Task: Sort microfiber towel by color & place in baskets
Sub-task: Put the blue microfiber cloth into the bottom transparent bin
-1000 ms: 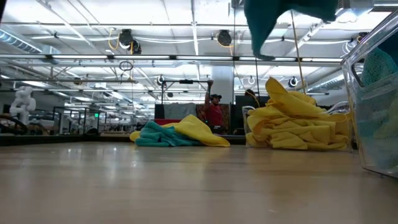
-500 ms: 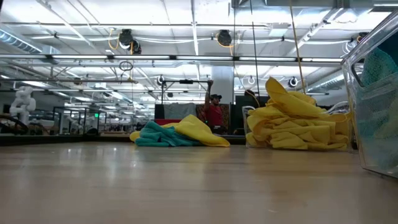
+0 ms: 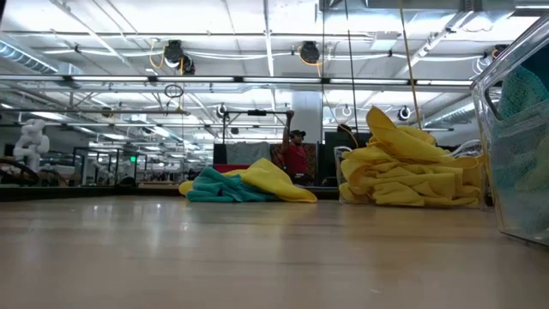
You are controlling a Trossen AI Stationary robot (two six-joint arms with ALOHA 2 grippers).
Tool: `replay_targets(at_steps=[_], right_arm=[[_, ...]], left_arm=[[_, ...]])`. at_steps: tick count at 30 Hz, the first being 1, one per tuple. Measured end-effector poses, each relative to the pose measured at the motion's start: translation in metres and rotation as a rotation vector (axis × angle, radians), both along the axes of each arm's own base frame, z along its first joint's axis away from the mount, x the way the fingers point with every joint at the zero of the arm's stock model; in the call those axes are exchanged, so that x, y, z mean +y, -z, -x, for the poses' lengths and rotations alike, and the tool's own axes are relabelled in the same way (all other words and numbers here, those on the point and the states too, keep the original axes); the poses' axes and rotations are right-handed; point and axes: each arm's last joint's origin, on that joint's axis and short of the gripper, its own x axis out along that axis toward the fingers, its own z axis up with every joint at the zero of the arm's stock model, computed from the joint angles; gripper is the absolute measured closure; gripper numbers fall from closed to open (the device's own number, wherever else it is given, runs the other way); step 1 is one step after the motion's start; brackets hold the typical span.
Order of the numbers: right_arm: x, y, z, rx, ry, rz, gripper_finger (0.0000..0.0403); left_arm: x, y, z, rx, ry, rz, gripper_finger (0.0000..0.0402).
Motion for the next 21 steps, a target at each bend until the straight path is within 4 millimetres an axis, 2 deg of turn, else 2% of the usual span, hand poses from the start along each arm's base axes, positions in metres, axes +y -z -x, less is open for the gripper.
replay_targets(at_steps=[7, 12, 17, 21], right_arm=[[0.019, 0.053, -0.011, 0.104, -0.059, -0.009, 0.0389], [0.029, 0.081, -0.018, 0.155, -0.101, 0.045, 0.0388], [0.035, 0.101, -0.024, 0.18, -0.111, 0.107, 0.0379], [0.035, 0.108, -0.026, 0.186, -0.106, 0.144, 0.0375]], left_arm=[[0.001, 0.001, 0.001, 0.013, -0.025, 0.023, 0.0059], [0.001, 0.0, 0.0, -0.001, -0.025, 0.03, 0.0059], [0.001, 0.0, -0.001, -0.005, -0.027, 0.032, 0.0059], [0.002, -0.001, -0.001, -0.01, -0.027, 0.034, 0.0059]])
